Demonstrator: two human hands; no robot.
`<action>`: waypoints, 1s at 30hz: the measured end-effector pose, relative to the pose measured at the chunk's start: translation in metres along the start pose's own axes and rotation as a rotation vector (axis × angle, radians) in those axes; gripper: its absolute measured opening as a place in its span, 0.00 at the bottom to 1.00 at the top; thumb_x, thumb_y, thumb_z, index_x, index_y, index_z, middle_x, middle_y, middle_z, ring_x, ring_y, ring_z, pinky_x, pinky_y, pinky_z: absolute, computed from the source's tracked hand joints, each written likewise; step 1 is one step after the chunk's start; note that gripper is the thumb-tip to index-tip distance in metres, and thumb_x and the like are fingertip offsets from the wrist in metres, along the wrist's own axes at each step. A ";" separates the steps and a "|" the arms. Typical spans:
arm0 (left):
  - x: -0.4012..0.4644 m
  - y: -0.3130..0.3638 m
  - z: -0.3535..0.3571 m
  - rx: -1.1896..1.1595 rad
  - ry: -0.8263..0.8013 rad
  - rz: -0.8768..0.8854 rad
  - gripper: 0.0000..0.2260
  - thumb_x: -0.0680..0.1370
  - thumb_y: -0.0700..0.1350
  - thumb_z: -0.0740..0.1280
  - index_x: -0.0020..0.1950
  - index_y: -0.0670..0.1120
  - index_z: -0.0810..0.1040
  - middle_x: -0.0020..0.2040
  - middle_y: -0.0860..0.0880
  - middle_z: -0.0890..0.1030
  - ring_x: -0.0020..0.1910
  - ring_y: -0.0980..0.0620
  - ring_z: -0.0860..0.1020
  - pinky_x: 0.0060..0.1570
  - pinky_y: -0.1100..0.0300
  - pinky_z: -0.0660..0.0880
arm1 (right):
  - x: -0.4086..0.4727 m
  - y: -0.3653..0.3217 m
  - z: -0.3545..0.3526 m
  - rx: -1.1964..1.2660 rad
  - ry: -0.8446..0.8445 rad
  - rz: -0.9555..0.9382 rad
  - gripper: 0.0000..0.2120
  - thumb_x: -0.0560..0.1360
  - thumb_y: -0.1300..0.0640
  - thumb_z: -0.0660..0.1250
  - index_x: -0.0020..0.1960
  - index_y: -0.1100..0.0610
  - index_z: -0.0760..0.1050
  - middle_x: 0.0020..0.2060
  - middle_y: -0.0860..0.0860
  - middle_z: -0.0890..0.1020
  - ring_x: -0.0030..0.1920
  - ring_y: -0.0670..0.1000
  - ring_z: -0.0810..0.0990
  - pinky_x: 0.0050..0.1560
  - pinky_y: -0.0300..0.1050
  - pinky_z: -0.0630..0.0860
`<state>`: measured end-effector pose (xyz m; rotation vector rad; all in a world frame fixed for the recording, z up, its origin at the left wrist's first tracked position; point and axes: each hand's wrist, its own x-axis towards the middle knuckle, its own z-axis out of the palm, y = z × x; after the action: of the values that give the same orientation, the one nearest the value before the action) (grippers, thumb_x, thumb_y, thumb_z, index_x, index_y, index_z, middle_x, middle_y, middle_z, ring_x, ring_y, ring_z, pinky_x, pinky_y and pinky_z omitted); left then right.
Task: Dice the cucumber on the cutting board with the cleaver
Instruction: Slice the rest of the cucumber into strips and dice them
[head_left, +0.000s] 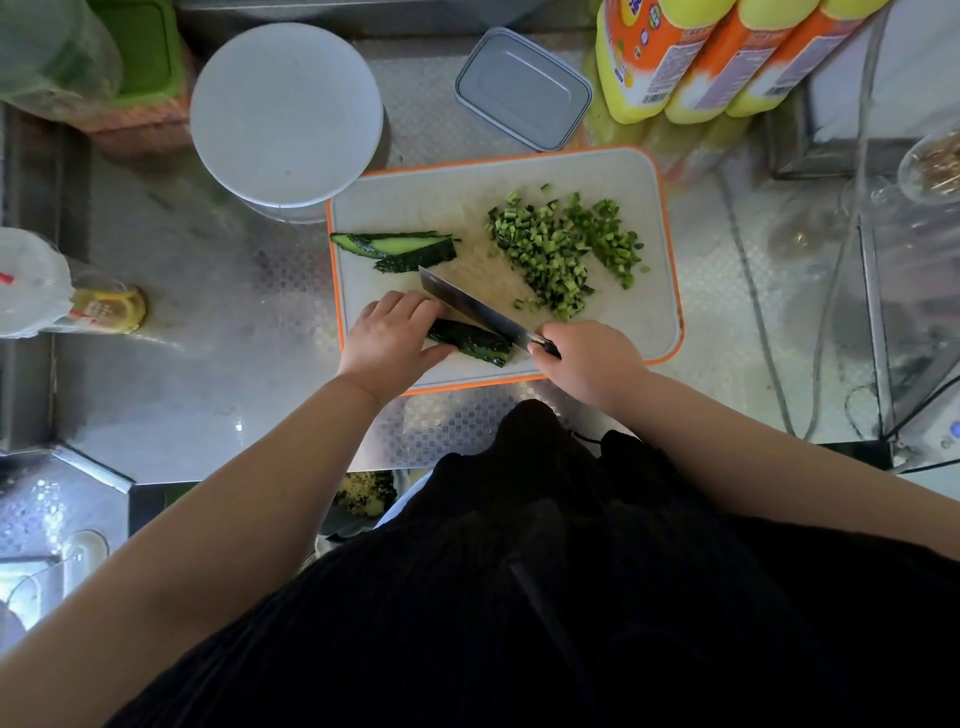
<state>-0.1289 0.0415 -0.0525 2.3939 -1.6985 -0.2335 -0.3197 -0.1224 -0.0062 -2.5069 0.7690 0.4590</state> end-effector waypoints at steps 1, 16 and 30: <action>0.000 0.000 0.000 0.006 0.009 0.009 0.16 0.72 0.53 0.72 0.53 0.44 0.78 0.51 0.47 0.80 0.50 0.43 0.77 0.47 0.50 0.75 | 0.000 0.000 0.000 0.001 -0.003 -0.002 0.15 0.80 0.51 0.57 0.37 0.55 0.65 0.26 0.49 0.69 0.29 0.51 0.69 0.26 0.43 0.61; -0.001 -0.011 0.012 0.069 0.161 0.161 0.11 0.75 0.50 0.69 0.48 0.43 0.79 0.47 0.46 0.80 0.45 0.43 0.79 0.39 0.52 0.77 | 0.001 0.000 0.004 0.012 -0.005 0.013 0.15 0.80 0.51 0.57 0.38 0.57 0.69 0.30 0.53 0.77 0.31 0.54 0.74 0.28 0.45 0.66; -0.019 0.039 0.033 -0.086 0.270 0.193 0.07 0.77 0.46 0.70 0.49 0.43 0.81 0.50 0.46 0.80 0.51 0.45 0.75 0.48 0.52 0.76 | 0.006 -0.006 -0.004 -0.059 -0.125 0.042 0.12 0.80 0.49 0.57 0.42 0.55 0.68 0.32 0.50 0.73 0.35 0.54 0.74 0.30 0.45 0.65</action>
<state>-0.1781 0.0444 -0.0742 2.0737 -1.7370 0.0439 -0.3105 -0.1222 -0.0036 -2.4923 0.7713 0.6546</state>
